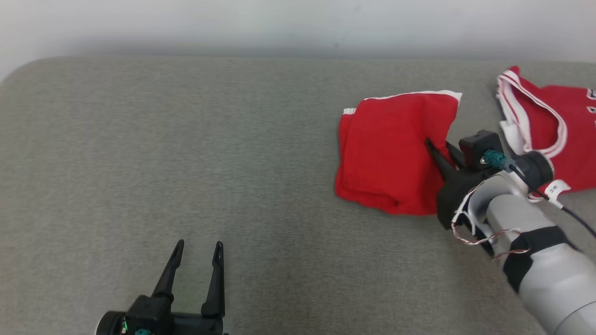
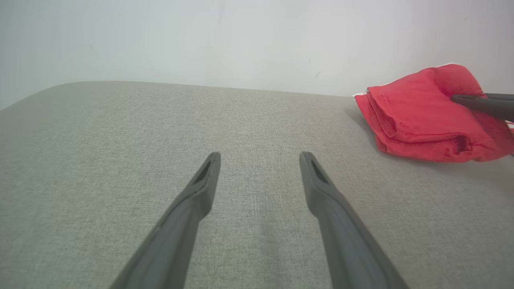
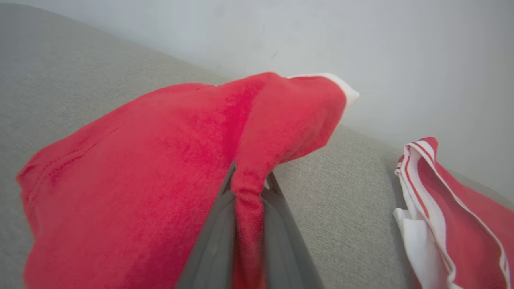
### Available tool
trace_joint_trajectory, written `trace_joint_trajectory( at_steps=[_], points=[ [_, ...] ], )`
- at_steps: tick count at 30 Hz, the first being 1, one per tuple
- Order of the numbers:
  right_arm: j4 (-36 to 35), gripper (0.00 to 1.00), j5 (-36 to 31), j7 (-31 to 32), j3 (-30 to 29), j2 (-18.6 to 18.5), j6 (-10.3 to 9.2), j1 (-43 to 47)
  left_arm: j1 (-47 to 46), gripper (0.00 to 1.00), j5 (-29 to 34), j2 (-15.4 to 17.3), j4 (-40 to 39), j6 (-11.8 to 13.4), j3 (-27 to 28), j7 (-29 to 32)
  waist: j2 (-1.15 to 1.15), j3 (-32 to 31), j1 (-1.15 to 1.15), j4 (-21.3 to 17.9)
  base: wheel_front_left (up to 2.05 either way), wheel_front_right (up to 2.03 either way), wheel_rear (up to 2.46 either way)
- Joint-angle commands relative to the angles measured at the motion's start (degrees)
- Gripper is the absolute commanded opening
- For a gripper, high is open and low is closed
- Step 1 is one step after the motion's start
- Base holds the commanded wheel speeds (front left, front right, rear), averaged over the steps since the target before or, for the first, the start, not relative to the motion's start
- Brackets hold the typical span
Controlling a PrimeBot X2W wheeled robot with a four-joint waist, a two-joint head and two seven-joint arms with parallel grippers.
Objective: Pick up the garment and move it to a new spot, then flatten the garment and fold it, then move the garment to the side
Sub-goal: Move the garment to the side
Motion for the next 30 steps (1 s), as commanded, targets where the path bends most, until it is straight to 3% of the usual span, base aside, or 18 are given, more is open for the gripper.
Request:
trace_joint_trajectory(
  at_steps=[1,13,30],
  points=[
    [-1.1,0.00,0.9,0.7,3.0,-1.9,-0.12,-1.6,-1.4,1.00,0.5,0.1,-0.2,-0.3,0.2,-0.1,-0.01,2.5,0.00,-4.2,0.00,0.00,0.00],
    [-7.6,0.00,11.7,6.4,18.1,-14.7,-0.12,-12.7,-3.4,1.00,2.9,0.1,-1.1,-1.8,1.8,-0.1,-0.01,6.1,0.00,-7.5,0.00,0.00,0.00],
    [-8.6,0.00,21.9,11.6,32.8,-27.3,-0.12,-24.1,-6.1,1.00,6.5,0.1,-3.6,-3.5,2.7,-0.1,-0.01,11.9,0.00,-7.6,0.00,0.00,0.00]
  ],
)
